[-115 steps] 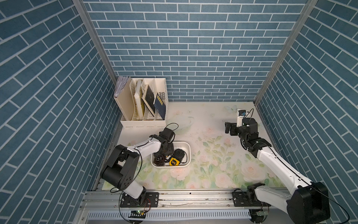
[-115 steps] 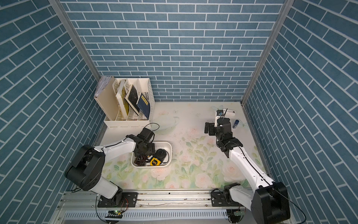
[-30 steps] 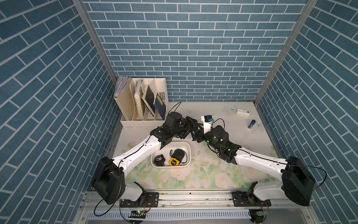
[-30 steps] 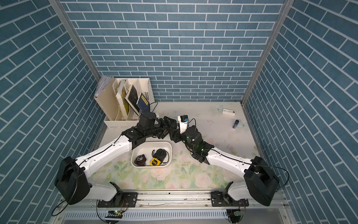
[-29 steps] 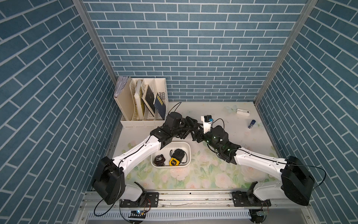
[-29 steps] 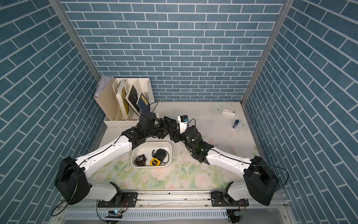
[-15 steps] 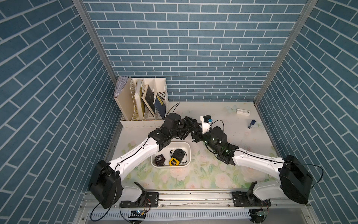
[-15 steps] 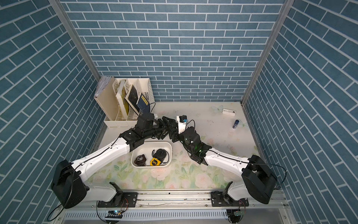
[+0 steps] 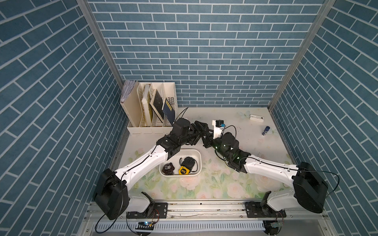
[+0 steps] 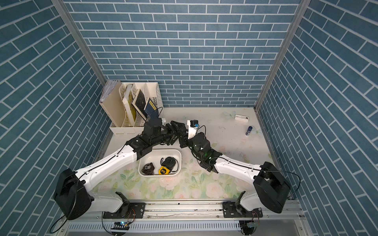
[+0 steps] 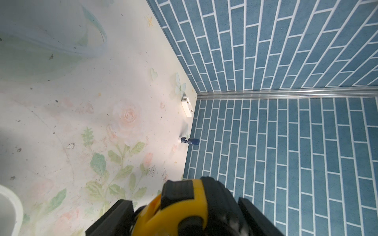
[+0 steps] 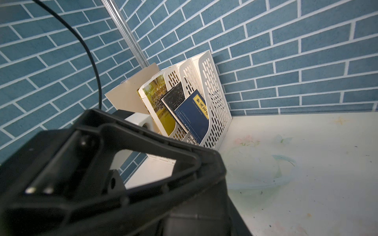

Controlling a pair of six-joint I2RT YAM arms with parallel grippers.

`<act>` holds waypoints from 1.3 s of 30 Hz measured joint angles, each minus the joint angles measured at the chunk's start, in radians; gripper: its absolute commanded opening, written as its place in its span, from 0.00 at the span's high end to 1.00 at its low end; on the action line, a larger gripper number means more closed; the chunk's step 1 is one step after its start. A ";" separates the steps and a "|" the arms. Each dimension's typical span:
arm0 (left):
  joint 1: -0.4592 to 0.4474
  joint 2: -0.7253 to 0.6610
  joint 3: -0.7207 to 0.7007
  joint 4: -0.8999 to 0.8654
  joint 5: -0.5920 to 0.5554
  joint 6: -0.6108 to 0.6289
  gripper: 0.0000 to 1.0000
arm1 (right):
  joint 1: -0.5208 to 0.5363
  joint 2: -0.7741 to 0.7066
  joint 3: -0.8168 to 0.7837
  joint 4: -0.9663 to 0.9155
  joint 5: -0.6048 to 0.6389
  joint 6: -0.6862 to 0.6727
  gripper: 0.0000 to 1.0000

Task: Take the tape measure out of the storage box
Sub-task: Pick up the tape measure from the storage box, then place the tape measure at the center of the board.

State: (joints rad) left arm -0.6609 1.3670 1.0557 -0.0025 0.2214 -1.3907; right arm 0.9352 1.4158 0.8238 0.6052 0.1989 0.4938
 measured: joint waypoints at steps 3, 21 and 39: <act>0.000 -0.002 -0.001 0.000 0.006 0.008 0.09 | 0.002 -0.010 0.000 -0.014 0.013 -0.002 1.00; 0.031 -0.011 0.154 -0.290 -0.128 0.266 0.03 | -0.010 0.056 0.217 -0.626 0.534 -0.143 1.00; 0.031 -0.011 0.130 -0.711 -0.488 0.509 0.02 | -0.121 0.537 0.421 -1.376 0.799 0.138 1.00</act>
State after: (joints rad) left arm -0.6304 1.3563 1.1858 -0.7139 -0.2665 -0.8818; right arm 0.8143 1.9533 1.2446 -0.7712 0.9977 0.6323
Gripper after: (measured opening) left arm 0.976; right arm 0.357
